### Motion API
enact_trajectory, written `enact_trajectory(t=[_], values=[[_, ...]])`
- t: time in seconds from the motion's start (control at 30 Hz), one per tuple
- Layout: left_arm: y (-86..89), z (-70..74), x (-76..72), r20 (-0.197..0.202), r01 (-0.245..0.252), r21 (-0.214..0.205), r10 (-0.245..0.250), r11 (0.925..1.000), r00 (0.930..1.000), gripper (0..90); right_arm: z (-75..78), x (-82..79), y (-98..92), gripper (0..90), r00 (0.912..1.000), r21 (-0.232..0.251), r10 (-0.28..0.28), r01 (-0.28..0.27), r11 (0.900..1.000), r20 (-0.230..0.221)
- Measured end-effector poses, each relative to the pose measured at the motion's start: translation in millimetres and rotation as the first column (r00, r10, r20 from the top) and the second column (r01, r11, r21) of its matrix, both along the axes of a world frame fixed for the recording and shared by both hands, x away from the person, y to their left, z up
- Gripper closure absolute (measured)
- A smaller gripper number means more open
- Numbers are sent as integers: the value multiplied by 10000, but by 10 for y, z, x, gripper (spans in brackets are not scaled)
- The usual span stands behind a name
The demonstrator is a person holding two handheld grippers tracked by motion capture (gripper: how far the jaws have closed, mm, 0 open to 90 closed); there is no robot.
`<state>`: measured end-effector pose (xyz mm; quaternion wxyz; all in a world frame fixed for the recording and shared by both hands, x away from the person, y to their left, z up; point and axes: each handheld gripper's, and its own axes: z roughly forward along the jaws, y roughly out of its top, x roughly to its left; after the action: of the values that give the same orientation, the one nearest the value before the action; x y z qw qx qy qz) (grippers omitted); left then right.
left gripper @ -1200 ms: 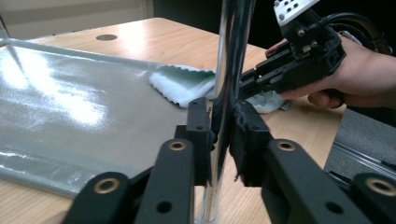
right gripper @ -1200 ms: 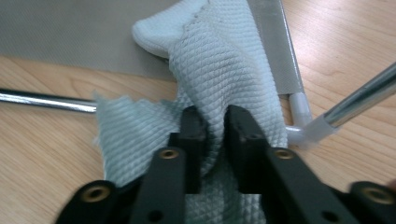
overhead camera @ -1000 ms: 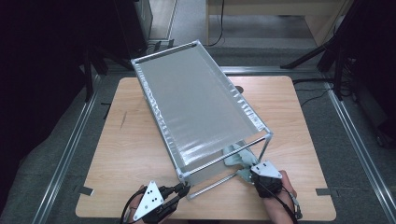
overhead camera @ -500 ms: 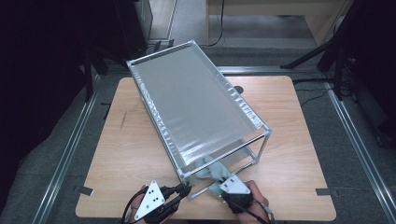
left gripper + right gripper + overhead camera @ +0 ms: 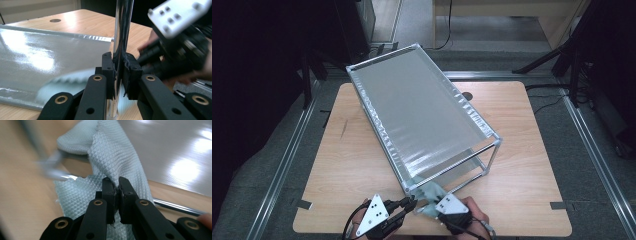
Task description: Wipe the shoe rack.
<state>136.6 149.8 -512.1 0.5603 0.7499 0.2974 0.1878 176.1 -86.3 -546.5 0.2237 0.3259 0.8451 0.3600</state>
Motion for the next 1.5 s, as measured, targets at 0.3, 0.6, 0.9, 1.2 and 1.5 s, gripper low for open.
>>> enact_trajectory(t=[0.3, 0.6, 0.9, 1.2, 1.5], values=[[-1, -8, 0, 31, -2, -57, 2, 10000, 10000, 816, 45, 484, -644, 853, 9667, 447, -2556, 2558, 9657, -99], [-1, -12, -1, 9, -21, -103, 21, 9999, 10000, 816, 16, 533, -643, 854, 9561, 550, -2920, 2904, 9553, 231], [-4, -11, -3, -36, -51, -122, 50, 9999, 10000, 816, -12, 198, -64, 853, 9976, 552, -695, 696, 9960, -30], [-1, -12, -3, -36, -36, -127, 36, 9999, 10000, 816, -26, -74, 313, 851, 9954, 825, 940, -922, 9923, -186], [1, -12, -3, -38, -23, -131, 23, 9999, 10000, 816, -10, 244, -133, 852, 9975, 850, -627, 652, 9942, -313]])
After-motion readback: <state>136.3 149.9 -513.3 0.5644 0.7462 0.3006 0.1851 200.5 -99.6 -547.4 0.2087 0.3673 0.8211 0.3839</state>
